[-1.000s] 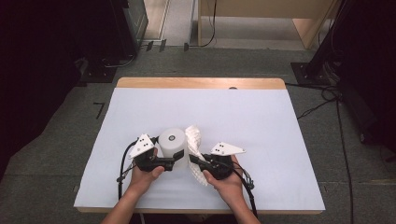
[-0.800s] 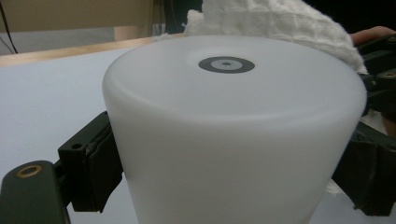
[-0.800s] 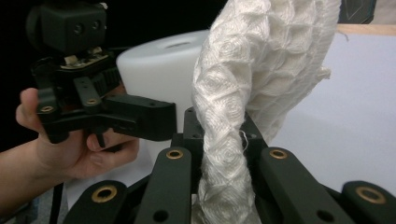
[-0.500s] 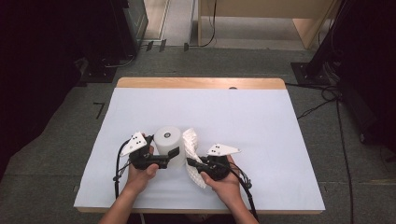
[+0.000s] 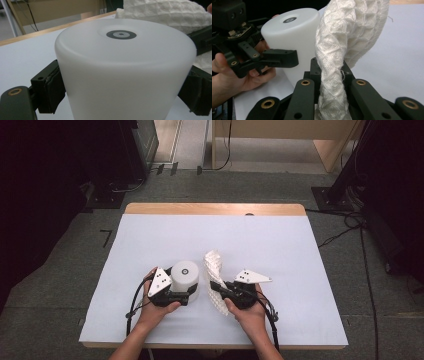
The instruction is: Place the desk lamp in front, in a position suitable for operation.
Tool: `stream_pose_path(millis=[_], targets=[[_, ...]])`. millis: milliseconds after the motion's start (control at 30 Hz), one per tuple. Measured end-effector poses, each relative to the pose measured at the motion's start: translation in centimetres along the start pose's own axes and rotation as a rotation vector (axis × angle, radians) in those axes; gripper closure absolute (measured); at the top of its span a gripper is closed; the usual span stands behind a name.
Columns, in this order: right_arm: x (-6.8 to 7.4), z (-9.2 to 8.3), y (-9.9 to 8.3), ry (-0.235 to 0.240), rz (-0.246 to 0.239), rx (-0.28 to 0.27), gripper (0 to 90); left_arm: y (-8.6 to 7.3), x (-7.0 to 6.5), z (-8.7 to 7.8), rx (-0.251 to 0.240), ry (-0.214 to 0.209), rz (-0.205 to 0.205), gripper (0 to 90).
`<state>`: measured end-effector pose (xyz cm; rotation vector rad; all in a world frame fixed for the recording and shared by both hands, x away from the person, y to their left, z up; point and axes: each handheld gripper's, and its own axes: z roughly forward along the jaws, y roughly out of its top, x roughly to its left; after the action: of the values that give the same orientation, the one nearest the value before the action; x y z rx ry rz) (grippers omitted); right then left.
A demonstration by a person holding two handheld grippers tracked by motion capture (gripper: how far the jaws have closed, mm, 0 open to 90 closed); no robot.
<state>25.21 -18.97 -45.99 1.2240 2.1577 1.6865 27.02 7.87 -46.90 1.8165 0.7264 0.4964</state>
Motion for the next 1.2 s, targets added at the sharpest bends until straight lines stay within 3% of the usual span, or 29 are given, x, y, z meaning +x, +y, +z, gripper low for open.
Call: stream_pose_path(millis=[67,100,267,300,333,367,400,533,700,767,800,833,933,1000,1067,1167,1200], targets=[[-0.1,0.0,0.1,-0.003,0.004,-0.004,79.9,-0.1,0.0,-0.1,-0.001,0.003,-0.011,8.2],[-0.3,0.1,0.2,-0.005,0.003,-0.008,79.9,-0.2,0.1,-0.3,-0.003,0.002,-0.041,5.8],[-0.4,0.4,0.3,-0.001,0.006,-0.005,79.9,-0.1,-0.3,-0.9,-0.020,0.032,-0.053,3.8],[-0.4,0.8,0.1,0.000,0.008,0.006,79.9,0.0,-0.9,-1.0,-0.016,0.071,-0.037,3.8],[-0.4,0.8,0.1,0.000,0.008,0.006,79.9,0.0,-0.9,-1.0,-0.016,0.071,-0.037,3.8],[-0.2,1.1,-0.1,0.004,0.006,0.017,79.9,0.0,-1.6,-0.8,-0.001,0.132,-0.021,3.8],[-0.2,1.2,-0.2,0.005,0.002,0.022,79.9,0.0,-1.9,-0.6,0.017,0.151,-0.015,3.8],[0.1,1.6,-0.6,0.013,-0.009,0.038,79.8,-0.1,-2.4,-0.3,0.022,0.179,-0.015,8.1],[0.5,2.2,-1.0,0.022,-0.014,0.063,79.8,0.1,-1.4,-0.7,0.018,0.116,-0.054,8.8],[0.6,2.5,-1.1,0.025,-0.015,0.070,79.8,0.3,-0.8,-1.1,-0.014,0.055,-0.093,8.8],[0.7,2.6,-1.2,0.026,-0.017,0.075,79.8,0.3,-0.8,-1.1,-0.014,0.055,-0.093,8.8],[0.8,2.7,-1.2,0.029,-0.027,0.079,79.7,0.5,-0.5,-1.4,-0.046,0.009,-0.116,8.8],[1.0,2.7,-1.2,0.031,-0.026,0.075,79.7,0.8,-0.1,-1.8,-0.074,-0.034,-0.149,8.9],[1.1,2.6,-1.1,0.035,-0.022,0.069,79.7,0.8,0.1,-1.9,-0.078,-0.048,-0.152,8.9],[1.3,2.4,-0.9,0.036,-0.021,0.063,79.8,0.8,0.1,-1.8,-0.066,-0.086,-0.124,9.0],[1.6,2.1,-0.6,0.043,-0.032,0.045,79.8,0.7,-0.2,-1.7,-0.049,-0.089,-0.100,9.0],[1.9,1.6,-0.1,0.044,-0.047,0.017,79.8,0.7,-0.3,-1.5,-0.038,-0.096,-0.090,9.0]])
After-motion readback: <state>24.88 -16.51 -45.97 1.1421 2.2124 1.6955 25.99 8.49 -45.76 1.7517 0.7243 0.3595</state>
